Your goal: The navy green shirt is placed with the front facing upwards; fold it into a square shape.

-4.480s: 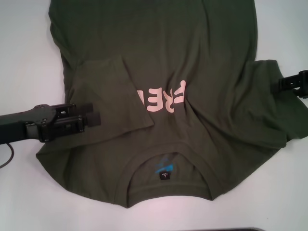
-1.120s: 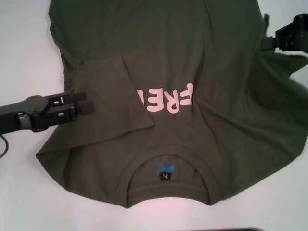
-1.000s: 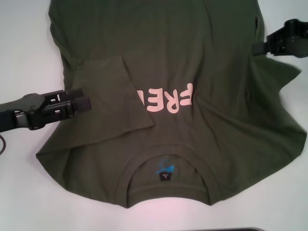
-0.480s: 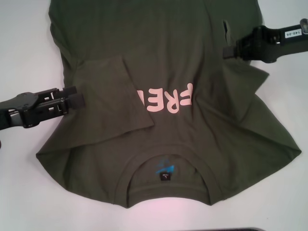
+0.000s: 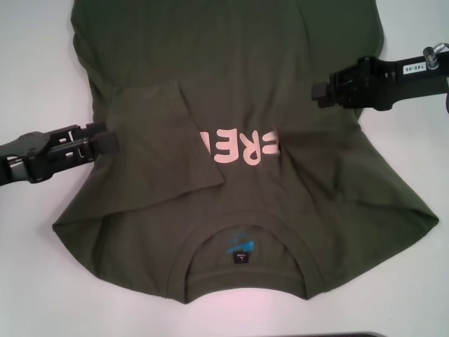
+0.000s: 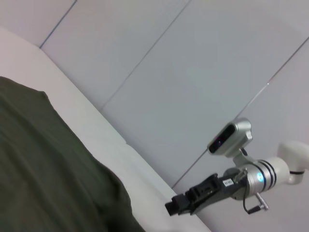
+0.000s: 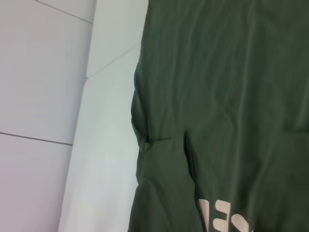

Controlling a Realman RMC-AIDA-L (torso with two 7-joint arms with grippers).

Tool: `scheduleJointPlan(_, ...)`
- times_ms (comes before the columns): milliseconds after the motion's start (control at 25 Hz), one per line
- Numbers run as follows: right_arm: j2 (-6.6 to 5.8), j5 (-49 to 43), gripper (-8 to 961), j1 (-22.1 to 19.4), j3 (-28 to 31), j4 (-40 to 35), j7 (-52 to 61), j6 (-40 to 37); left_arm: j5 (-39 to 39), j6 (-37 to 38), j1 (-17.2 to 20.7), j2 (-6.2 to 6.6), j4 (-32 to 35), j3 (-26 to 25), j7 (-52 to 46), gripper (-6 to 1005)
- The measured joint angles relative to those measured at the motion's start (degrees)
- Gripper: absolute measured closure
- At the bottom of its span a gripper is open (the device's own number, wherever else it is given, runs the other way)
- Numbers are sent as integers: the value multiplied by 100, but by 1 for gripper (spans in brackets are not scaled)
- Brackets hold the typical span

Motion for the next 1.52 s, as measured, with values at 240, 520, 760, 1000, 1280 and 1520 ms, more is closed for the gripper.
scheduleJointPlan(240,4,6,719,10,-11,-5,-3,46,0,-8,-4,10,8,-13,0,386)
scheduleJointPlan(520,-145,-201,470,11,-240,-248,-124,-24,0,3,-31,39,-5,-164,-123,387)
scheduleJointPlan(760,-200,-692,338,29,-585,-341,18,37,0,-19,-40,104,-11,-329,-382,387)
scheduleJointPlan(1000,-105,-702,354,-2,-914,-341,-10,299,-5,-14,-73,234,-20,-699,-806,386)
scheduleJointPlan(1280,126,-658,334,54,-1335,-305,-17,607,-138,9,-42,258,-19,-776,-839,387)
scheduleJointPlan(1520,215,-107,317,132,-1311,-244,-348,200,-142,9,-23,259,-4,-780,-833,386)
